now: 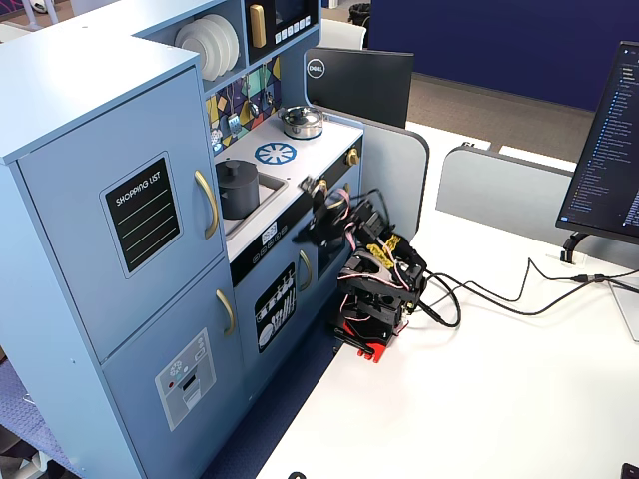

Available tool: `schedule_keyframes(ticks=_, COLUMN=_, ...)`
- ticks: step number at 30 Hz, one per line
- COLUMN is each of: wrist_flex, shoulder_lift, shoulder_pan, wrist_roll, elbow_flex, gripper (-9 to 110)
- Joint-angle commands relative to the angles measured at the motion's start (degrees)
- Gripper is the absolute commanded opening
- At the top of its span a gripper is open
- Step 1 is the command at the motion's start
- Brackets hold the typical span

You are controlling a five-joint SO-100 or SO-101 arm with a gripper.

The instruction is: Pick up the lid from the counter and put it on the gray recipient

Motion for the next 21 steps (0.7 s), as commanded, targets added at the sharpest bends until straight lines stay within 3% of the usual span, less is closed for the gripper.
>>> schedule_keyframes(ticks=1, wrist_flex=-7.9, shoulder_lift=5.0, shoulder_pan=1.4, wrist_roll=1.0, elbow_flex=13.4, gripper=0)
schedule_keyframes(ticks=4, wrist_flex=-8.5, shoulder_lift=8.2, shoulder_pan=2.4, wrist_roll=-1.4, elbow_flex=23.6, gripper=0)
schedule_keyframes(ticks=7, wrist_flex=-5.4, shoulder_lift=8.2, shoulder_pan=2.7, wrist_roll=3.1, elbow_flex=28.1, gripper=0)
schedule_keyframes(ticks=10, wrist_flex=5.3, shoulder_lift=8.2, shoulder_pan=3.2, wrist_roll=-1.2, elbow_flex=30.1, gripper=0)
schedule_keyframes(ticks=14, wrist_flex=18.4, shoulder_lift=8.3, shoulder_pan=2.3, wrist_roll=0.8, elbow_flex=30.2, gripper=1)
schedule_keyframes(ticks=16, wrist_flex=19.2, shoulder_lift=8.3, shoulder_pan=2.1, wrist_roll=5.2, elbow_flex=30.2, gripper=2)
schedule_keyframes(ticks=21, wrist_flex=19.2, shoulder_lift=8.3, shoulder_pan=2.5, wrist_roll=5.2, elbow_flex=30.2, gripper=4)
